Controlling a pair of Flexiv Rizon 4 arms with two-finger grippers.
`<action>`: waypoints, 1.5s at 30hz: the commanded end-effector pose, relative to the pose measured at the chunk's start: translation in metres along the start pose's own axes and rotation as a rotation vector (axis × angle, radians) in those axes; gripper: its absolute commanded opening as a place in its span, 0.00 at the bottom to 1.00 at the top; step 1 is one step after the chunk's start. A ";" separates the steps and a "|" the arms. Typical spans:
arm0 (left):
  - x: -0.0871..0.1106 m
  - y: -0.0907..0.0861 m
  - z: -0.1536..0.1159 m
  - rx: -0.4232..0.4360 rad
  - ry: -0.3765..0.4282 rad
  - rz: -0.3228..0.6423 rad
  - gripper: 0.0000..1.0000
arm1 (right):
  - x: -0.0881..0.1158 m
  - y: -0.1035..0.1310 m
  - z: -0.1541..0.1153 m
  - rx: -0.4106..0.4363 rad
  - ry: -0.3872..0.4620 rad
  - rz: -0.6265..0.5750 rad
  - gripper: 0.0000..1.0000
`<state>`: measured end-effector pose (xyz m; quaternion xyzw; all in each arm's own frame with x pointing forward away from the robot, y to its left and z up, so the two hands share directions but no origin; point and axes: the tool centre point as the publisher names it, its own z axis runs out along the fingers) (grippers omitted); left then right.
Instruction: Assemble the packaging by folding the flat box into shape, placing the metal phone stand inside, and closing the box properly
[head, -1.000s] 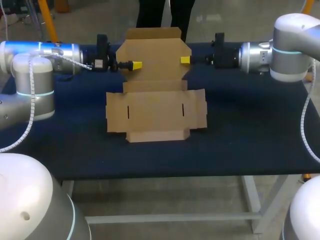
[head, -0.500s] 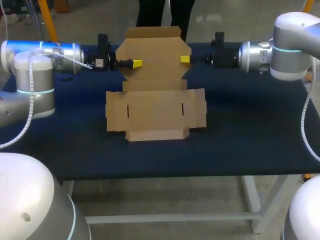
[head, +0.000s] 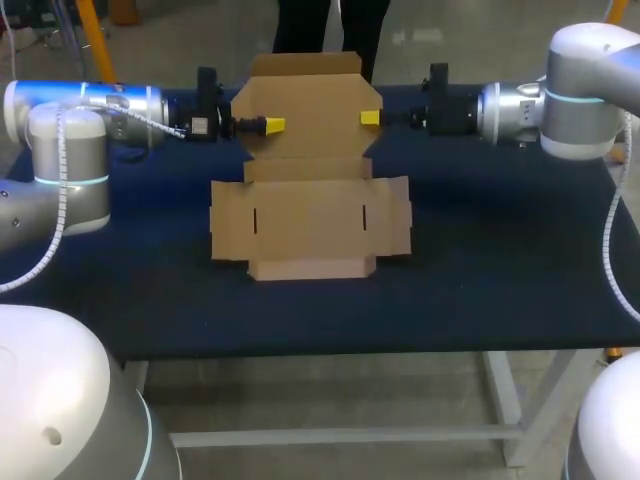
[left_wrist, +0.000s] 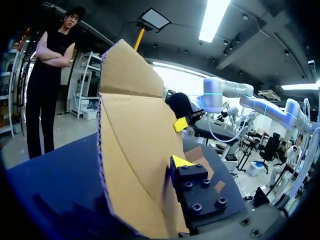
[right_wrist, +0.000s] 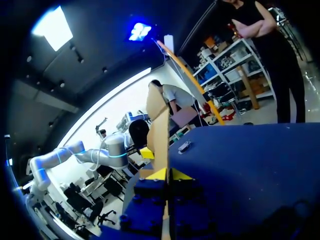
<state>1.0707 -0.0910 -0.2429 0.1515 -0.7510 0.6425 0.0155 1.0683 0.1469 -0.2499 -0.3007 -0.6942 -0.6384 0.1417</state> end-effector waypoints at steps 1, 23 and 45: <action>-0.003 0.001 -0.001 0.002 0.009 0.000 0.14 | -0.002 0.000 -0.001 -0.003 0.011 -0.002 0.00; 0.002 0.000 -0.002 0.008 0.069 0.041 0.00 | -0.001 0.002 -0.001 0.024 0.043 -0.013 0.17; 0.000 -0.017 -0.005 -0.005 0.169 0.096 0.00 | 0.029 -0.010 -0.052 0.098 -0.134 -0.127 0.82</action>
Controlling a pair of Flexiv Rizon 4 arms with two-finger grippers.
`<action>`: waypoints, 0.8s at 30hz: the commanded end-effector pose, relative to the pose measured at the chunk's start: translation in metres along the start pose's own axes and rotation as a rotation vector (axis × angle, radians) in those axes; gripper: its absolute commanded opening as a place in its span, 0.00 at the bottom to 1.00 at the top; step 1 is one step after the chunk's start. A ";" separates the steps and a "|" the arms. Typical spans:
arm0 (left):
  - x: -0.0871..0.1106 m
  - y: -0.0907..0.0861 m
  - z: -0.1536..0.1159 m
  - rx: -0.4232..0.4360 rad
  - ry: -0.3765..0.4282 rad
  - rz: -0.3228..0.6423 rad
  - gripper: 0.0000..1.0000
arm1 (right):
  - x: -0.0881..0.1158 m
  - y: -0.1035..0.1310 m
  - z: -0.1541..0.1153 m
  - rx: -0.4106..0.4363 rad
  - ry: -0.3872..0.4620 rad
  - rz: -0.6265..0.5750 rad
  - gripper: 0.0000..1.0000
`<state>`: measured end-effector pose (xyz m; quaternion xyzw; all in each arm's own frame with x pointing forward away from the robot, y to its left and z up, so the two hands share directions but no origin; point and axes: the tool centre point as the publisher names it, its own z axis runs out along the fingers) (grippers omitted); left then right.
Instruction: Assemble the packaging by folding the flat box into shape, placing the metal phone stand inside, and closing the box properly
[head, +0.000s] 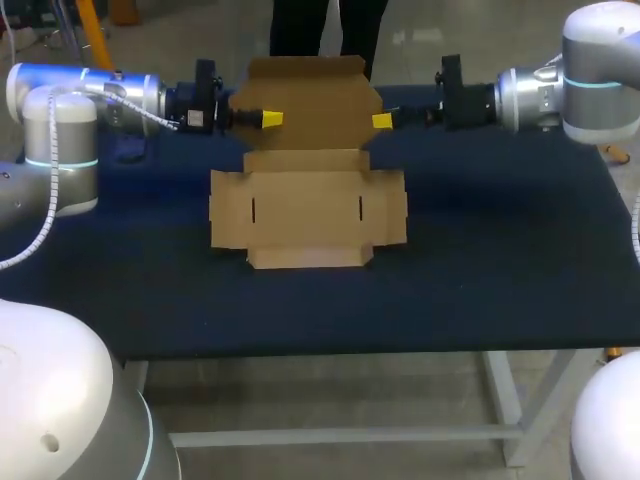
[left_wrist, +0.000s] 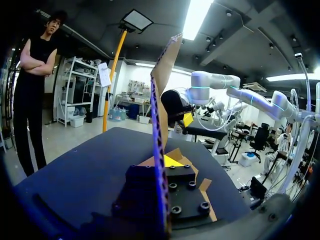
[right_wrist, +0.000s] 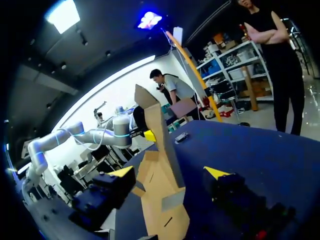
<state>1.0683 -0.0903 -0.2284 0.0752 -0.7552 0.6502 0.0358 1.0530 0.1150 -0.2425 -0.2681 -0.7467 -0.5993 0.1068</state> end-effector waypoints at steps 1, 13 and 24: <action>-0.006 -0.005 -0.002 0.000 0.037 0.010 0.00 | 0.023 -0.008 -0.021 -0.007 -0.104 -0.016 0.73; -0.008 -0.016 0.002 0.017 0.026 0.029 0.00 | 0.053 -0.032 -0.064 -0.008 -0.263 -0.055 0.00; 0.000 -0.026 0.006 0.031 0.009 0.057 0.00 | 0.075 -0.060 -0.092 -0.012 -0.388 -0.075 0.00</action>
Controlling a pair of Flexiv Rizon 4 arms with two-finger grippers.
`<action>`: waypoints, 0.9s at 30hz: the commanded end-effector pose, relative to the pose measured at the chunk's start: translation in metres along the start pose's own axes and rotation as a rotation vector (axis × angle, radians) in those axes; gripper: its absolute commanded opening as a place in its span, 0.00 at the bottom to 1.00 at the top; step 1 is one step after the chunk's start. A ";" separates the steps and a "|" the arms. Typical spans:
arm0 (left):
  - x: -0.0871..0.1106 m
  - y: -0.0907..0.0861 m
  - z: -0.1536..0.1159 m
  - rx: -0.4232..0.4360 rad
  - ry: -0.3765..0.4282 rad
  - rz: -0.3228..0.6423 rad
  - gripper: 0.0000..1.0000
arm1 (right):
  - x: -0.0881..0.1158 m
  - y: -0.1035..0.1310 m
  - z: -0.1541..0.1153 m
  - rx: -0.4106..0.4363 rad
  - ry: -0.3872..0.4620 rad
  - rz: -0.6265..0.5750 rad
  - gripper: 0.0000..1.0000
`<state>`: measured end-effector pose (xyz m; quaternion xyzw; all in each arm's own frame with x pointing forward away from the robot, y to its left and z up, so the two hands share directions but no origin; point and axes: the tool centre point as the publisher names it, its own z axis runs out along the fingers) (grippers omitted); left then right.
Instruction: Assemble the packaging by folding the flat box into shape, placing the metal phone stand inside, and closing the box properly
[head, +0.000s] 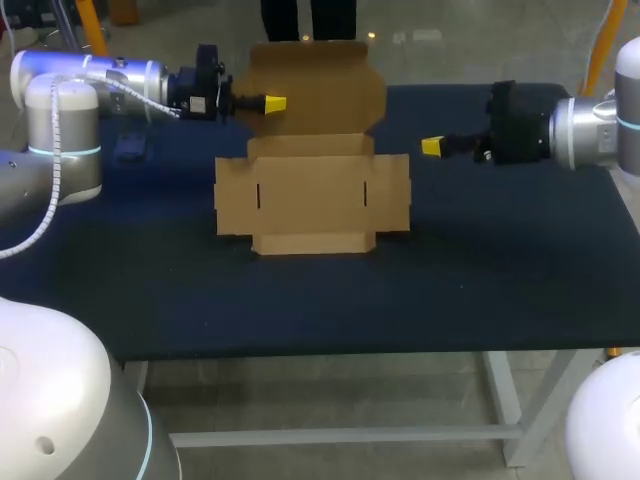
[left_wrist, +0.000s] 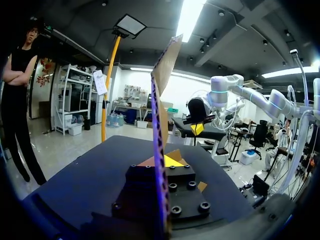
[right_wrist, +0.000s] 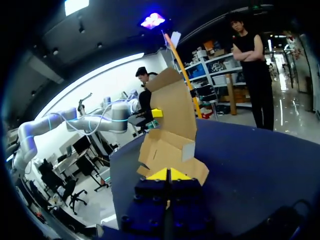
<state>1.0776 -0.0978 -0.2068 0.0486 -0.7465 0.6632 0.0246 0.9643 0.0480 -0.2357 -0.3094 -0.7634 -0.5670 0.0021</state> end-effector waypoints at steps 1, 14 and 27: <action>0.006 -0.003 0.002 0.001 -0.012 0.005 0.00 | 0.015 -0.011 -0.018 -0.006 -0.166 -0.018 0.00; 0.010 -0.010 0.006 0.010 -0.027 0.021 0.00 | 0.024 -0.028 -0.027 0.048 -0.196 -0.034 0.00; 0.010 -0.010 0.006 0.010 -0.027 0.021 0.00 | 0.024 -0.028 -0.027 0.048 -0.196 -0.034 0.00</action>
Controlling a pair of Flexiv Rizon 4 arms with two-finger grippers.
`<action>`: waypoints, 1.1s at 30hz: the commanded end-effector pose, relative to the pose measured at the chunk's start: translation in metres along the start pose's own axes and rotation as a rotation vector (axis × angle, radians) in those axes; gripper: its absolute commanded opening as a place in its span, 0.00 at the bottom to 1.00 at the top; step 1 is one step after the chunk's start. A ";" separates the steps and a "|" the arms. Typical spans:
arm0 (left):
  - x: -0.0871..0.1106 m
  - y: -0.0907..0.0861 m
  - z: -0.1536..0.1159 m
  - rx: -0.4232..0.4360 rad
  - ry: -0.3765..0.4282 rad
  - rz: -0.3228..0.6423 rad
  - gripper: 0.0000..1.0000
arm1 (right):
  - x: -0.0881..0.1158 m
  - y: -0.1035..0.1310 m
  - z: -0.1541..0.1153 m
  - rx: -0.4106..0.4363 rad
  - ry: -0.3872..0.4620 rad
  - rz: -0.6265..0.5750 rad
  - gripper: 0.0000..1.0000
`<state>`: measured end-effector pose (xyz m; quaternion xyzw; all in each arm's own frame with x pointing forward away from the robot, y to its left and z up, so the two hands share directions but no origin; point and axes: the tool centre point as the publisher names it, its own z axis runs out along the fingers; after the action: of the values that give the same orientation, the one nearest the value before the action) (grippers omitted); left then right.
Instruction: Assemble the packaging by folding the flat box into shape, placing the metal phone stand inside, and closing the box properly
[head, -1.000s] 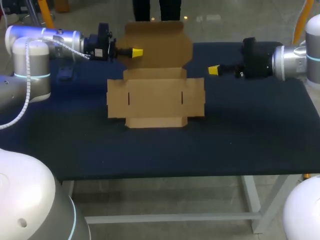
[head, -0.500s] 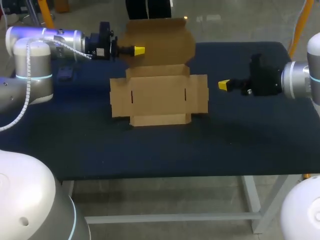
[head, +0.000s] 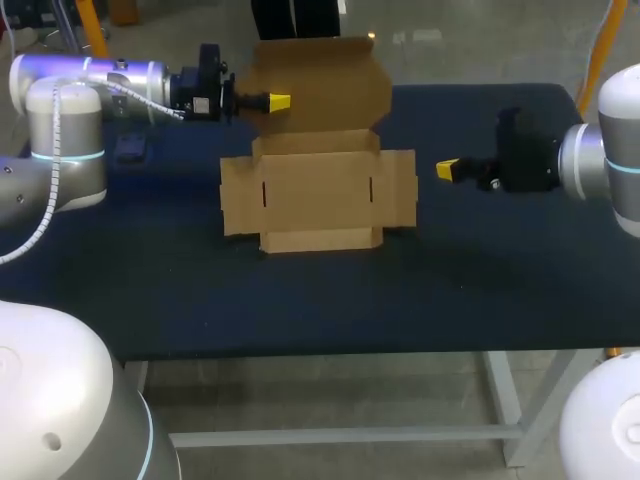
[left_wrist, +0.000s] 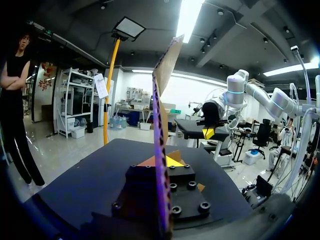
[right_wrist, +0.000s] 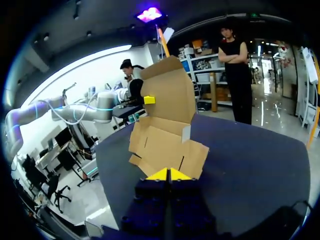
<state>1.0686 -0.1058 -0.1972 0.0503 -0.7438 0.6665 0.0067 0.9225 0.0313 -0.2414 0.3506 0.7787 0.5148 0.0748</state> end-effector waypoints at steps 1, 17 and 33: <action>0.000 0.000 0.000 0.000 0.001 0.000 0.00 | 0.001 0.003 0.004 -0.001 -0.009 -0.007 0.00; 0.032 -0.025 0.008 -0.014 0.007 0.064 0.00 | 0.028 -0.023 -0.019 -0.055 -0.010 -0.102 0.00; 0.082 -0.057 0.013 -0.044 -0.001 0.111 0.00 | 0.044 -0.053 -0.036 -0.087 -0.033 -0.154 0.00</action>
<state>1.0031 -0.1316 -0.1416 -0.0034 -0.7569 0.6533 -0.0151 0.8550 0.0235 -0.2580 0.2979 0.7862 0.5240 0.1360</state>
